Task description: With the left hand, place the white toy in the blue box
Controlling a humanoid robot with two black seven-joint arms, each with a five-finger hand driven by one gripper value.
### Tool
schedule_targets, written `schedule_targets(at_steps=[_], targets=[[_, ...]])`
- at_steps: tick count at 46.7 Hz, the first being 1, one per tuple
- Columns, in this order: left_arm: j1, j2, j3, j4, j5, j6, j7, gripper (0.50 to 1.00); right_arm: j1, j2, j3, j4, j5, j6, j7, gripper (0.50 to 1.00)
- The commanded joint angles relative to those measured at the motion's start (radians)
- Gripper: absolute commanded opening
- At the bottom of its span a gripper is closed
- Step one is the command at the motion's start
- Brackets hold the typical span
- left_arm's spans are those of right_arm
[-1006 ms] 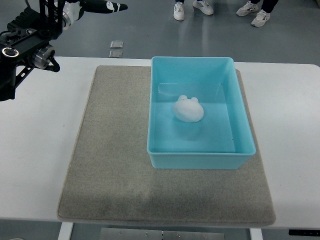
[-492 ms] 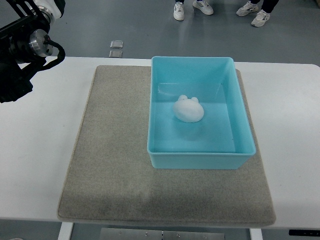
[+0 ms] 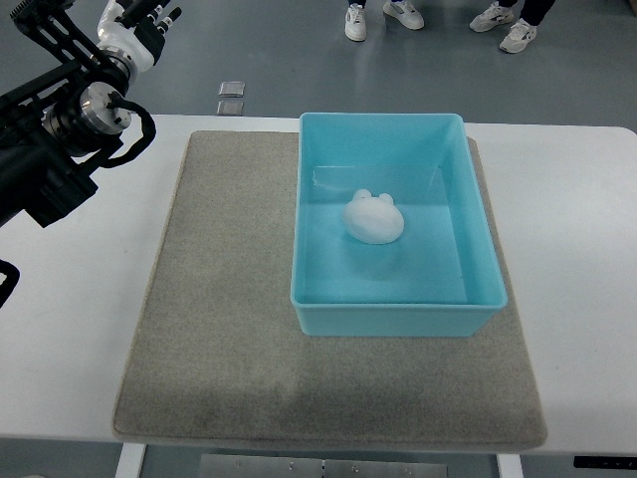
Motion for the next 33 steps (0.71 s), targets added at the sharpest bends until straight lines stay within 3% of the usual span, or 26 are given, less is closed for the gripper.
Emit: schedule_targets(at_steps=[1,7,12,33], targets=[[0.016,-0.019,-0.018,0.031,0.000,-0.053,0.000,0.986,0.000,0.000,0.000,0.000,0.000,0.000,0.000,0.936],[0.042,-0.035,-0.035,0.070,0.000,-0.159,-0.001,0.986,0.000,0.000,0.000,0.000,0.000,0.000,0.000,0.936],[0.055,-0.041,-0.038,0.096,0.000,-0.199,-0.001,0.986,0.000,0.000,0.000,0.000,0.000,0.000,0.000,0.936],[0.098,-0.070,-0.022,0.147,0.023,-0.225,-0.003,0.988,0.000,0.000,0.000,0.000,0.000,0.000,0.000,0.936]])
